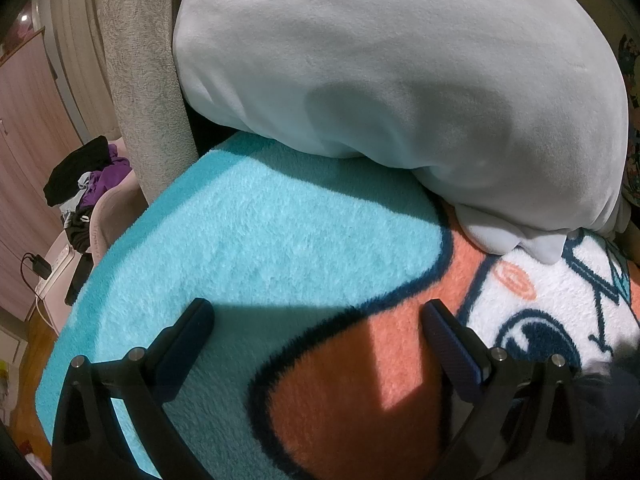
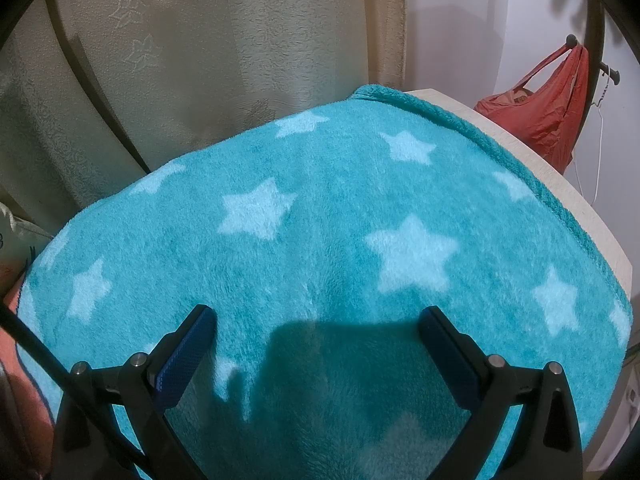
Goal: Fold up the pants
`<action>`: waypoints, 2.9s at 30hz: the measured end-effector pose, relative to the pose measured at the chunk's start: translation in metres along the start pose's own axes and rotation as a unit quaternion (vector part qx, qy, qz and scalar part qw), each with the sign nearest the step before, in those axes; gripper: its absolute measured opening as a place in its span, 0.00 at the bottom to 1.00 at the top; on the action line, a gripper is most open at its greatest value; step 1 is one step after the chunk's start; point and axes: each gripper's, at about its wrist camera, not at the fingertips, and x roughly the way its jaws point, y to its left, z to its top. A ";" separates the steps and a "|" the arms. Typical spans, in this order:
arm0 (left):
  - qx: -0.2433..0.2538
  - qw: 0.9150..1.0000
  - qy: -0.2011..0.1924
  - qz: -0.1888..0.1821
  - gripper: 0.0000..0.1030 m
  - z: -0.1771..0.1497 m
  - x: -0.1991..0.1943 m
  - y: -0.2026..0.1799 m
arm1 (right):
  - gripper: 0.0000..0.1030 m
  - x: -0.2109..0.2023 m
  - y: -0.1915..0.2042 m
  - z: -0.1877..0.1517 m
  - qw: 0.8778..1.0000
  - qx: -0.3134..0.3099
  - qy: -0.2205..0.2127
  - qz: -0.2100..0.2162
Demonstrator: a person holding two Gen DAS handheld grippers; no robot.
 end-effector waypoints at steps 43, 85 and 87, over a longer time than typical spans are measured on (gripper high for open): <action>0.000 1.000 0.000 0.000 1.00 0.000 0.001 0.002 | 1.00 -0.002 -0.001 -0.002 1.000 -0.003 0.001 0.001; 0.186 0.979 0.006 -0.083 0.99 0.003 -0.123 -0.136 | 1.00 -0.110 0.098 0.011 0.956 -0.085 -0.003 0.281; 0.209 0.973 0.015 -0.094 0.96 0.001 -0.122 -0.159 | 0.97 -0.106 0.120 0.012 0.952 -0.115 0.006 0.284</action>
